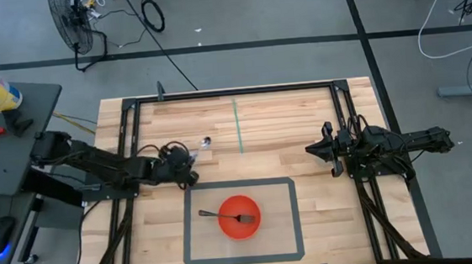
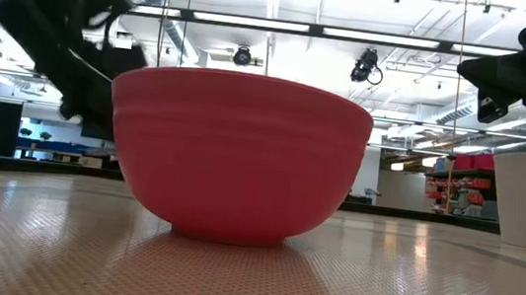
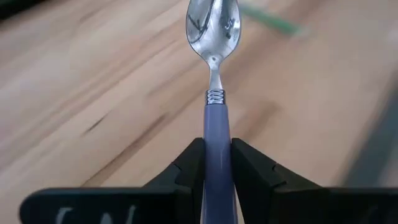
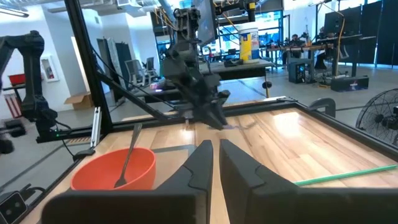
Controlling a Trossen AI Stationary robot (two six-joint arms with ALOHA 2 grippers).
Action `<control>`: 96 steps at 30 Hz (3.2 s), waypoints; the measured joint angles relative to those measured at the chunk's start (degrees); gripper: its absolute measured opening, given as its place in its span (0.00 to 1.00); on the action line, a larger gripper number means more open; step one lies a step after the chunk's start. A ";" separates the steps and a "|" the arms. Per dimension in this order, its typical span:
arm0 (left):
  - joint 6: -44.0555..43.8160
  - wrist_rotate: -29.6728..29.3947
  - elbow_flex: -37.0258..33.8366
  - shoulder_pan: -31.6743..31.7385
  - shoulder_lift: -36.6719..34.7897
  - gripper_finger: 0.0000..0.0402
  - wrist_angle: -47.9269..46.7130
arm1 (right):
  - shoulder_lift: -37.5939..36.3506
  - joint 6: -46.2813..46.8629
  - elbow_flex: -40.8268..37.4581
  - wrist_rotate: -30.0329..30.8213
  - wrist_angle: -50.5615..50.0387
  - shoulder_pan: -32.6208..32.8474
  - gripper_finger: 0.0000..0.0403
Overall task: Pick & Place Utensil
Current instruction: Put the spoon into the bowl
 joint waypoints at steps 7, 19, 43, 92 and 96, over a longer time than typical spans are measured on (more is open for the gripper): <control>10.65 2.51 11.45 -7.65 -0.20 0.19 -3.14 | 0.01 0.00 0.00 0.01 -0.03 -0.02 0.09; 17.10 11.49 31.21 -14.57 1.34 0.19 -20.69 | 0.00 0.02 0.00 -0.02 -0.01 0.00 0.09; 18.27 36.46 65.44 -18.81 29.90 0.19 -56.32 | 0.01 0.00 0.00 -0.02 -0.01 -0.01 0.09; 29.43 32.90 65.22 -10.96 39.99 0.19 -48.73 | 0.02 0.01 0.00 -0.02 -0.01 -0.01 0.09; 30.03 32.89 65.14 -10.92 40.81 0.19 -48.51 | 0.02 0.01 0.00 -0.02 -0.03 -0.02 0.09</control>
